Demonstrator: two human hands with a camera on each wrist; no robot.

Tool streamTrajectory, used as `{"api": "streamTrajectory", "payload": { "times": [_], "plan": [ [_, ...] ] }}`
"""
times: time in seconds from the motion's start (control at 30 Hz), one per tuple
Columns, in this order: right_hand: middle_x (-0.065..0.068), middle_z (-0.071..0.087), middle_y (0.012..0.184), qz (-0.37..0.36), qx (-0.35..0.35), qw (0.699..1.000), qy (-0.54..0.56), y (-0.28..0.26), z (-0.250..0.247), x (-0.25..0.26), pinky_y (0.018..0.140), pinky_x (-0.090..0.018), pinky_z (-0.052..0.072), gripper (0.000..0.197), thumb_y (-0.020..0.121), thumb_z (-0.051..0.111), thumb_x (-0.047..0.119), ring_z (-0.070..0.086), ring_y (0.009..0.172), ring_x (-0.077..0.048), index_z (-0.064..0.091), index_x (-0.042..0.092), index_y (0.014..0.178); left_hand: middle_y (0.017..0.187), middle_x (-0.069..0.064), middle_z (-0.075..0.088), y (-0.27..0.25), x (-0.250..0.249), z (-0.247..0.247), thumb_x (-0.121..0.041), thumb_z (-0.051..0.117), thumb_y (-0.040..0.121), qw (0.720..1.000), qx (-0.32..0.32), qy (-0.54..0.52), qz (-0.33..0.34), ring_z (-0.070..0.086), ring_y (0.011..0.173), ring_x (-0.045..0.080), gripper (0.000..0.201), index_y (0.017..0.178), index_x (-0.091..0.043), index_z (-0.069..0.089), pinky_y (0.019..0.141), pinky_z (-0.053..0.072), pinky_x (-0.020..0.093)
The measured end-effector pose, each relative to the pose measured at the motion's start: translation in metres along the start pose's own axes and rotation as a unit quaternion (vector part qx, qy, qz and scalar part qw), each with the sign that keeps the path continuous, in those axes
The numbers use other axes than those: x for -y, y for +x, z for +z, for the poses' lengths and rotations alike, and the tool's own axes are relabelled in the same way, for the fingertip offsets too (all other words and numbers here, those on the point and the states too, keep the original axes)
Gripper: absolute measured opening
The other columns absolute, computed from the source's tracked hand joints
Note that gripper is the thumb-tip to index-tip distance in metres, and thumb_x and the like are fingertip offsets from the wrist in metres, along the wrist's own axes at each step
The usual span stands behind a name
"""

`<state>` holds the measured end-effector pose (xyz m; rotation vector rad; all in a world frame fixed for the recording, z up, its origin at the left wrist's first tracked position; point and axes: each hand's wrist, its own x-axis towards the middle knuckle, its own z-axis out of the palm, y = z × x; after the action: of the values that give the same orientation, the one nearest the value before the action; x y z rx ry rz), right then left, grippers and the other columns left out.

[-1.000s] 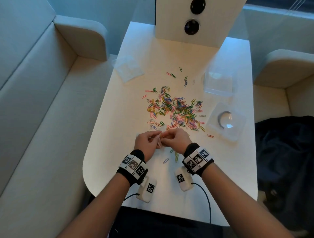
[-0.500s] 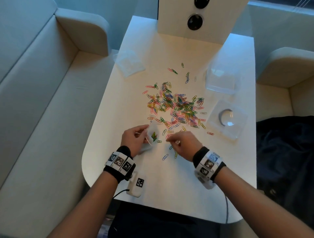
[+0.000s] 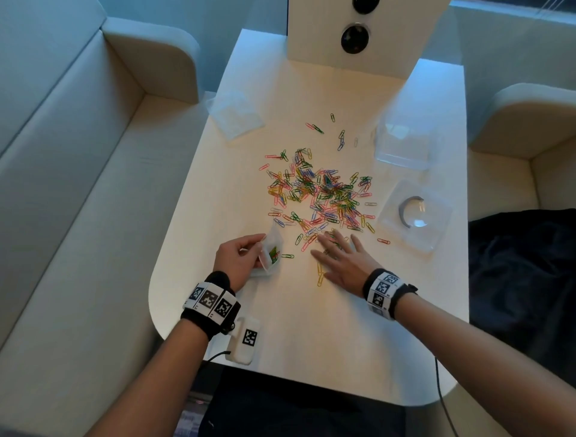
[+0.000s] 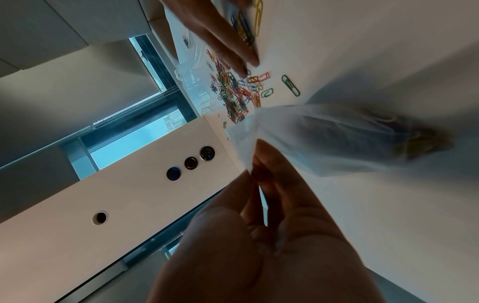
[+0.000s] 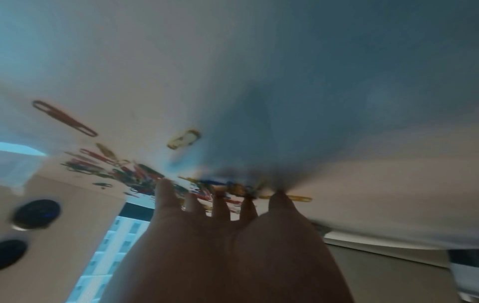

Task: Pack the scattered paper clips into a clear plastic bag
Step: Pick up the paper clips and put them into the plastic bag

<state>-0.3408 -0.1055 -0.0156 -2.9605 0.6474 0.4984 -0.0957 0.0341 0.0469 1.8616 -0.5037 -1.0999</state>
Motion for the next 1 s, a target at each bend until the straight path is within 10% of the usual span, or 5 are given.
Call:
{"api": "streamTrajectory", "payload": {
  "times": [0.47,0.6,0.67,0.73,1.0],
  "plan": [
    [-0.006,0.068,0.104,0.132,-0.075,0.972,0.182,0.015,-0.016,-0.02,0.088,-0.035,0.054,0.019,0.093,0.058,0.009,0.063,0.092,-0.023,0.074,0.009,0.104,0.101,0.011,0.073,-0.005,0.001,0.018,-0.008,0.061,0.095,1.0,0.018,0.0,0.013,0.071,0.079,0.017,0.023,0.115,-0.01,0.071,0.076,0.06,0.028],
    [-0.007,0.074,0.098,0.385,-0.172,0.662,0.62,0.014,-0.03,-0.021,0.084,-0.028,0.058,0.014,0.081,0.075,0.009,0.069,0.082,-0.017,0.076,0.007,0.095,0.097,0.011,0.074,-0.004,-0.003,0.026,-0.008,0.06,0.095,1.0,0.026,0.008,0.015,0.071,0.079,0.019,0.024,0.117,-0.009,0.07,0.083,0.06,0.037],
    [-0.019,0.07,0.107,0.36,-0.185,0.419,0.813,0.011,-0.045,-0.013,0.082,-0.028,0.059,0.018,0.083,0.07,-0.003,0.07,0.083,-0.021,0.07,-0.001,0.1,0.089,0.01,0.073,-0.005,-0.005,0.03,-0.006,0.058,0.096,0.999,0.028,0.006,0.021,0.07,0.076,0.016,0.025,0.119,-0.007,0.068,0.08,0.06,0.033],
    [-0.019,0.069,0.106,0.293,-0.173,0.317,0.885,0.011,-0.063,-0.002,0.084,-0.028,0.057,0.021,0.085,0.063,-0.006,0.069,0.089,-0.022,0.066,-0.005,0.106,0.08,0.006,0.071,-0.005,-0.006,0.034,-0.006,0.056,0.096,0.999,0.022,0.008,0.026,0.069,0.074,0.014,0.027,0.121,-0.009,0.065,0.076,0.059,0.028],
    [-0.016,0.072,0.091,0.188,-0.084,0.518,0.83,0.032,-0.094,0.06,0.076,-0.025,0.059,0.018,0.084,0.066,-0.007,0.071,0.08,-0.02,0.07,-0.004,0.101,0.085,0.007,0.076,-0.005,-0.009,0.04,-0.009,0.059,0.094,0.999,0.034,0.015,0.033,0.074,0.075,0.019,0.02,0.096,-0.02,0.075,0.082,0.061,0.04]
  ]
}}
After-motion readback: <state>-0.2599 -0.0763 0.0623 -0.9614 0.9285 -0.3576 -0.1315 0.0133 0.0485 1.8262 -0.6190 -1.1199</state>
